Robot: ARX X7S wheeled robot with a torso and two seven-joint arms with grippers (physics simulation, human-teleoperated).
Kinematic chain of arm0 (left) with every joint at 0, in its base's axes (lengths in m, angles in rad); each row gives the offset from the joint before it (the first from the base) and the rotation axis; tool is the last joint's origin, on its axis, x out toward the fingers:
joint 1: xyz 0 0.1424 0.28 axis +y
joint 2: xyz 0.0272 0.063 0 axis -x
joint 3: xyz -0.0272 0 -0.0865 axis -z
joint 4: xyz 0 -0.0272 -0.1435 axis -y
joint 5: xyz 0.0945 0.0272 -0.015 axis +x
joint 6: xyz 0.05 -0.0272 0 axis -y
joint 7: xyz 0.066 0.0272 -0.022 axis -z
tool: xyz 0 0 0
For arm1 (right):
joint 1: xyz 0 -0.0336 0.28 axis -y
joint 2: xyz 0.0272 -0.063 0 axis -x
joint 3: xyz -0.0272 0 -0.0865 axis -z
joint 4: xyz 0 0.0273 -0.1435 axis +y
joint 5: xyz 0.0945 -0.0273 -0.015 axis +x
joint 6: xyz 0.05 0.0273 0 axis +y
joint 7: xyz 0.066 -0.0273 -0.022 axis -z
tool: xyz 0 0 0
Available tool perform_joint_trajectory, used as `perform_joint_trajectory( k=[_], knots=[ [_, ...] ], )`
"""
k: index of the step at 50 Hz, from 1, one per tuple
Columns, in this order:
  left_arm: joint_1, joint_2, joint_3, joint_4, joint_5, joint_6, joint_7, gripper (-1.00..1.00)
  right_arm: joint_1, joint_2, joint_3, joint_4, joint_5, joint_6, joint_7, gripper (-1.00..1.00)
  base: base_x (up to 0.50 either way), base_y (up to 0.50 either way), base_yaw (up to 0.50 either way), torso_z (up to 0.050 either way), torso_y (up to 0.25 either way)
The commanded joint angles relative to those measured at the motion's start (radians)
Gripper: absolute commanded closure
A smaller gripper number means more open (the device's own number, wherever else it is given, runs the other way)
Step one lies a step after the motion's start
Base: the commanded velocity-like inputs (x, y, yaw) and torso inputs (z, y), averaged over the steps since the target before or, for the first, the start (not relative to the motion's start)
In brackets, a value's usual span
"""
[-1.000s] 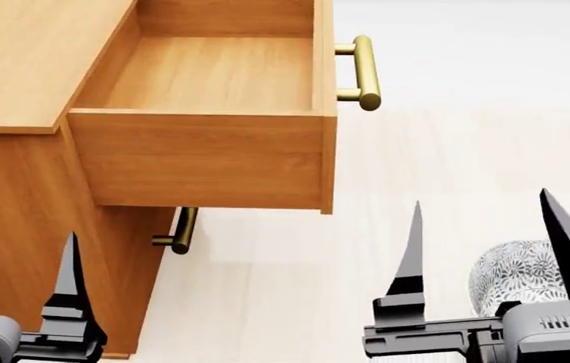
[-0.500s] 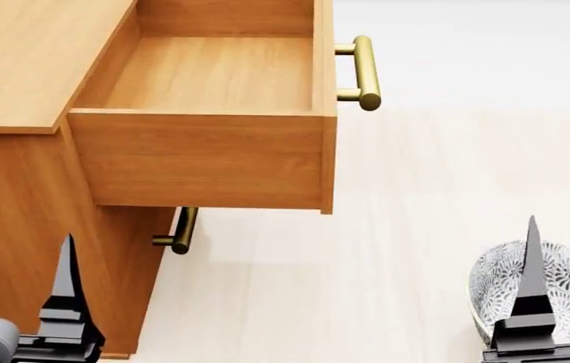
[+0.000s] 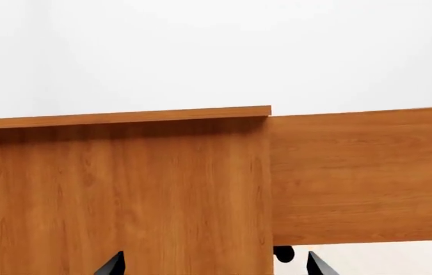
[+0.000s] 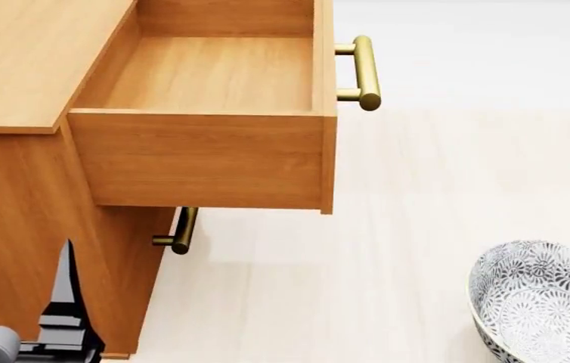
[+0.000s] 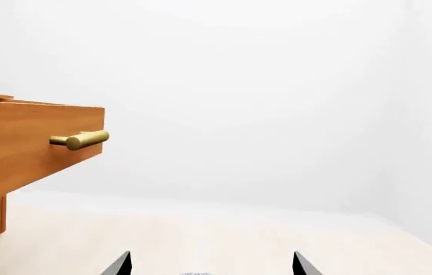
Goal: Put the ketchup in the top drawer of the cabinet.
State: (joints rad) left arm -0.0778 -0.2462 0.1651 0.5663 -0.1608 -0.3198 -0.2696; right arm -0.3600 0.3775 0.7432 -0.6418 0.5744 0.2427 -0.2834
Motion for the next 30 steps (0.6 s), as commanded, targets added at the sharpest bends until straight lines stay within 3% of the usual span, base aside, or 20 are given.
perform_joint_trajectory(
  k=[1, 10, 30],
  knots=[
    [0.014, -0.005, 0.004, 0.004, 0.003, 0.007, -0.014, -1.0, -0.153, -0.128, 0.125, 0.082, 0.035, -0.176, -0.147, -1.0, 0.0, 0.0, 0.0, 0.0, 0.0],
    [0.024, -0.007, 0.005, -0.001, 0.002, 0.022, -0.024, -1.0, -0.224, -0.227, 0.178, 0.12, 0.083, -0.274, -0.227, -1.0, 0.0, 0.0, 0.0, 0.0, 0.0],
    [0.031, -0.018, 0.003, -0.001, -0.003, 0.024, -0.042, -1.0, -0.168, -0.244, 0.09, 0.246, -0.063, -0.315, -0.24, -1.0, 0.0, 0.0, 0.0, 0.0, 0.0]
  ],
)
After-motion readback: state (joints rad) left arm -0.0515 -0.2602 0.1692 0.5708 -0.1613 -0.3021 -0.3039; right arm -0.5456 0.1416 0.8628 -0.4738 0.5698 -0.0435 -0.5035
